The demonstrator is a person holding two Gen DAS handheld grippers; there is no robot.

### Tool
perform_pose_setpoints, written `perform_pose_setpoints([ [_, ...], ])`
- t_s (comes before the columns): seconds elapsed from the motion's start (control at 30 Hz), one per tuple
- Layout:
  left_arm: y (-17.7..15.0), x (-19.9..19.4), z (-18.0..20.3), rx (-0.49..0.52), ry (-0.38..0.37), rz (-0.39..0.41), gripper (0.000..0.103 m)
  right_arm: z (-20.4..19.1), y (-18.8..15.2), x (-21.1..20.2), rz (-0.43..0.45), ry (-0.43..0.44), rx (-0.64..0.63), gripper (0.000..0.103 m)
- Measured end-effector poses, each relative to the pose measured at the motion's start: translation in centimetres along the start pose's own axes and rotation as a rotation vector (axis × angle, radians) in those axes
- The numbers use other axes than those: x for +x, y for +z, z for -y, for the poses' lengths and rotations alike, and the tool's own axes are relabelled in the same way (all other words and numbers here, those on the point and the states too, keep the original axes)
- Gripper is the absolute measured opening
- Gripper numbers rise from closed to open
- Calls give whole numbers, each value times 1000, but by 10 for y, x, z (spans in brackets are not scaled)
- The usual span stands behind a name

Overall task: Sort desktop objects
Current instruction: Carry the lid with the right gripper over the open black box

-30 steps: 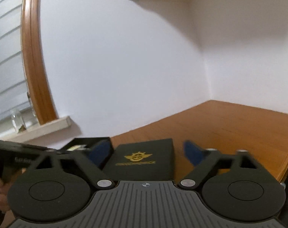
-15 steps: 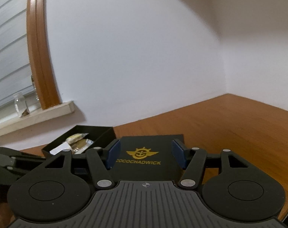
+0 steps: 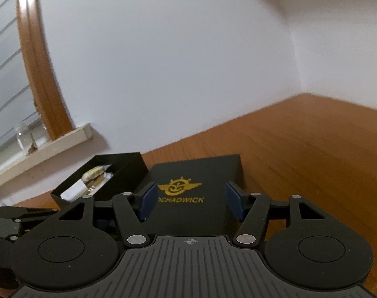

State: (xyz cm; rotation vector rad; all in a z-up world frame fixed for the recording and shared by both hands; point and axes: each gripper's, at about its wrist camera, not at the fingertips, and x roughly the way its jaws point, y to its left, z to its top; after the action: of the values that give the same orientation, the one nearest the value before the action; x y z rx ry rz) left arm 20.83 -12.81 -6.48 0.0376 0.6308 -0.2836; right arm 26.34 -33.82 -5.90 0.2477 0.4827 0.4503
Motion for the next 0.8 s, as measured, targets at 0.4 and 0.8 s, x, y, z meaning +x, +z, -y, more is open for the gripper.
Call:
perform_pose_setpoints([
  [0.4, -3, 12, -2, -16, 2, -35, 48, 11, -3, 13, -60, -26, 40, 60],
  [0.8, 3, -5, 4, 10, -38, -4, 51, 3, -1, -5, -27, -40, 60, 60],
])
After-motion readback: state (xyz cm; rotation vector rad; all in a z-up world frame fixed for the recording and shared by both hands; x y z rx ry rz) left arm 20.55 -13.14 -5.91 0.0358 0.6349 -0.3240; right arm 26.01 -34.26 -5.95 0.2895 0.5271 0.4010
